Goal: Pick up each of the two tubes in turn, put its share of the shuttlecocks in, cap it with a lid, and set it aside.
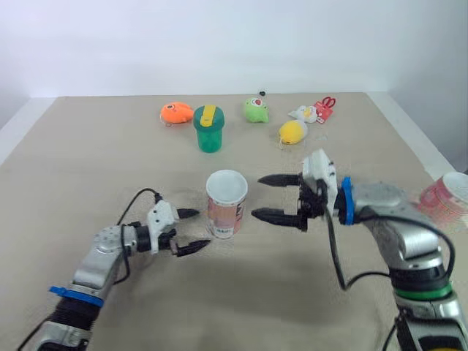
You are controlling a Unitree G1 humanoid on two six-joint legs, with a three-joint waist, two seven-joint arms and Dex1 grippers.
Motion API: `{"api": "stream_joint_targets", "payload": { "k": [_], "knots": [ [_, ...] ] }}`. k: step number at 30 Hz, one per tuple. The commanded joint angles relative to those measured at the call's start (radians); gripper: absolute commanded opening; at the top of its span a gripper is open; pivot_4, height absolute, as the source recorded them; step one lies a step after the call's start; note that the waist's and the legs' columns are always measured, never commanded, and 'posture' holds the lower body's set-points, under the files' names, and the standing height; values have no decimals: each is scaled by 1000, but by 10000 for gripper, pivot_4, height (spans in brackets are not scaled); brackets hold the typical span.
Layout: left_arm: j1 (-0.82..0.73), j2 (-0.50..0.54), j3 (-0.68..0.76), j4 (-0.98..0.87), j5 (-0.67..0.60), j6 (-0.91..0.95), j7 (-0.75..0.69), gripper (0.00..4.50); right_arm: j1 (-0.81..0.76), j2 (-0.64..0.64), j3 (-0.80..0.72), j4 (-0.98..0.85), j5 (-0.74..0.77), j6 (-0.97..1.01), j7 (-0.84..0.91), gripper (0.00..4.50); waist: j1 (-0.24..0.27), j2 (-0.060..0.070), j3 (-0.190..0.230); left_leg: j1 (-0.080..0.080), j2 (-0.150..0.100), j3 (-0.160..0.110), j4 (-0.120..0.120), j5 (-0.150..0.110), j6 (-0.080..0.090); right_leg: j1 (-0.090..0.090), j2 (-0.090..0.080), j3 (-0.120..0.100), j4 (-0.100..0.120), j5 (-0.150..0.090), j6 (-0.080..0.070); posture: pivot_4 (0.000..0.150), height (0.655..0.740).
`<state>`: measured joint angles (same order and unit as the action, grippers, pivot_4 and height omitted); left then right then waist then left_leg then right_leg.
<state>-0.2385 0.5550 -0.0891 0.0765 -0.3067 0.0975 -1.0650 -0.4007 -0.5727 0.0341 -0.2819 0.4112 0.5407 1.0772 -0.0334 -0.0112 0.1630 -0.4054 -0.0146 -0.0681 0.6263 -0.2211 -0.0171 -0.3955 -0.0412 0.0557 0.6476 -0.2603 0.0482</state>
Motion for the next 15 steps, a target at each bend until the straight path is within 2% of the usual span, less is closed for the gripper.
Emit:
{"api": "stream_joint_targets", "payload": {
  "k": [1, 2, 8, 15],
  "knots": [
    [-48, 33, 1, -54, -51, 85, -59, 45000, 94, 73, 90, 52, -98, -189, -65, 43843, 1, 0, 7, 0, 0, 0, 0, 0, 0, 0, 0, 0, 0, 0, 0, 1500, 7400],
    [-54, 38, -18, -76, -47, 112, -70, 45000, 109, 89, 115, 78, -122, -222, -76, 43843, 1, -4, 9, -1, 0, 0, 1, 2, -3, -1, 0, 0, 0, 1, 2, 1500, 7400],
    [-69, 16, -78, -187, -70, 233, -78, 45000, 79, 162, 190, 190, -180, -324, -100, 43843, 0, -6, 12, -3, -2, 1, 2, 3, -5, -2, -1, 3, 1, 3, 2, 1500, 7400],
    [-81, -6, -88, -216, -68, 259, -62, 45000, 48, 208, 216, 240, -196, -356, -116, 43843, 1, -7, 13, -3, 2, 0, 3, 4, -6, -2, 4, 2, 1, 4, 0, 1500, 7400]
  ]
}}
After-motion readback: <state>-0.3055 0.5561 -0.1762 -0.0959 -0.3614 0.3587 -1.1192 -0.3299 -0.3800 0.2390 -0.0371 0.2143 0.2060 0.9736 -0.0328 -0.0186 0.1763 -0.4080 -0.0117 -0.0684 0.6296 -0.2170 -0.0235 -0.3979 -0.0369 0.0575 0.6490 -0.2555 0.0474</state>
